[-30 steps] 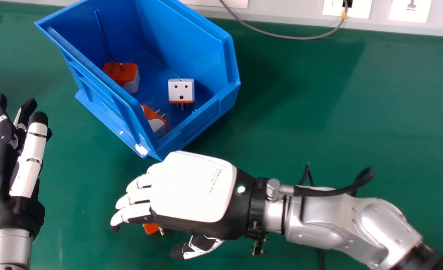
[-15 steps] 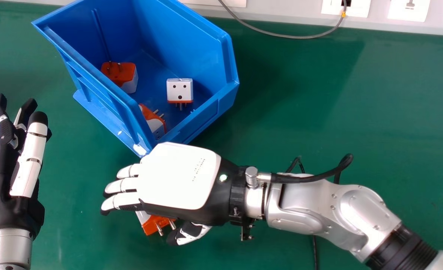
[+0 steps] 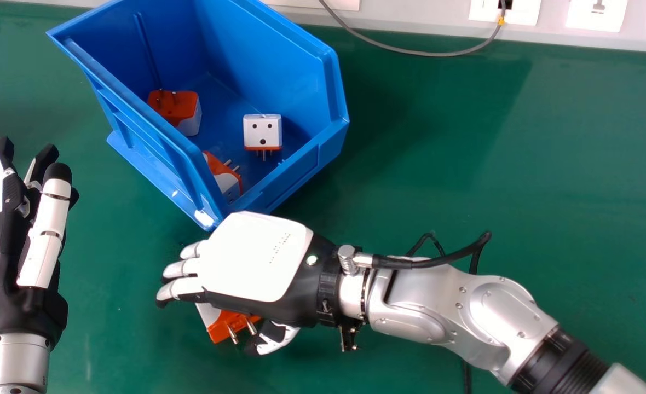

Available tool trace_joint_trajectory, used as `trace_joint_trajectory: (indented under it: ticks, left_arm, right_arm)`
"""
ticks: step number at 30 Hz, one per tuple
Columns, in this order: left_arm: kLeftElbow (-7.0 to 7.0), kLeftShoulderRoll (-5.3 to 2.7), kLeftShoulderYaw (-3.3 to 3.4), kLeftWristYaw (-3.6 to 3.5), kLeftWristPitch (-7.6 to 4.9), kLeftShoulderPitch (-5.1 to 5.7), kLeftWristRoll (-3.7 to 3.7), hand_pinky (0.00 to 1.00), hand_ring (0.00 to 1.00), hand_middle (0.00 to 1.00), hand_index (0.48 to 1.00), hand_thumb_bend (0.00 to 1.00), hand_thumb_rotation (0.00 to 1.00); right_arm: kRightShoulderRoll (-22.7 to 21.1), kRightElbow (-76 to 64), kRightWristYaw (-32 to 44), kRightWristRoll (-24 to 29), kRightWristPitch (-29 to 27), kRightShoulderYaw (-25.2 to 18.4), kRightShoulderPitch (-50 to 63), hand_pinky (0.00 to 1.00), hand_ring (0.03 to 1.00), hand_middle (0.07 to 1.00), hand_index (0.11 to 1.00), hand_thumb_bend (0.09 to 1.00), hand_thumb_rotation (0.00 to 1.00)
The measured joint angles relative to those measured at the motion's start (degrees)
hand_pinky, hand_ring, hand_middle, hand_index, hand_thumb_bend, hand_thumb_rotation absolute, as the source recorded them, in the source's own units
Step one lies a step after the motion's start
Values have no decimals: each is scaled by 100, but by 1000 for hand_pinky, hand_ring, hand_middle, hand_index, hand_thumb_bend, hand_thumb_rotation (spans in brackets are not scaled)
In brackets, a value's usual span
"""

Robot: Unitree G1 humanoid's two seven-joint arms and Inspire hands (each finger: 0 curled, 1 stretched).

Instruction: Pick all objects and put in blue box

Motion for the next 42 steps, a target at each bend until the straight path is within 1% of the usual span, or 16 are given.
trace_joint_trajectory:
  ticks: [5,8,13,17,26,29,33,39,42]
  left_arm:
    - [3,2,8,-56,-5,-16,-2,934,964,968,966,289,641]
    - [3,2,10,-73,-7,-34,-4,934,964,968,966,291,639]
    - [3,1,12,-76,-8,-38,-6,932,963,968,966,301,643]
    - [2,1,10,-61,-8,-49,0,929,963,967,966,310,640]
    - [1,-1,4,-50,-6,-69,-3,918,959,964,965,321,649]
    - [1,-7,4,-29,-4,-77,-4,918,959,963,961,306,631]
    - [-2,-9,-4,-28,-5,-82,-5,917,958,961,958,301,620]
    - [-1,-5,-17,-88,-18,-86,1,917,959,965,962,297,620]
    - [-1,-5,-17,-98,-19,-87,0,922,963,969,965,304,625]
  right_arm:
    - [46,198,154,-1,127,105,-111,701,859,874,834,388,0]
    - [88,288,209,-4,164,171,-205,700,860,875,835,398,0]
    - [154,383,281,-7,240,297,-331,690,861,877,836,430,0]
    - [190,567,332,-9,257,401,-433,683,859,879,836,440,0]
    - [237,632,457,-6,380,471,-509,672,850,873,836,448,0]
    - [256,673,452,-7,403,490,-525,671,848,873,835,452,0]
    - [272,712,451,-7,443,495,-553,669,846,872,833,455,0]
    - [361,818,432,-13,504,561,-641,668,842,867,831,447,0]
    - [383,893,393,-19,496,612,-715,664,835,863,827,447,0]
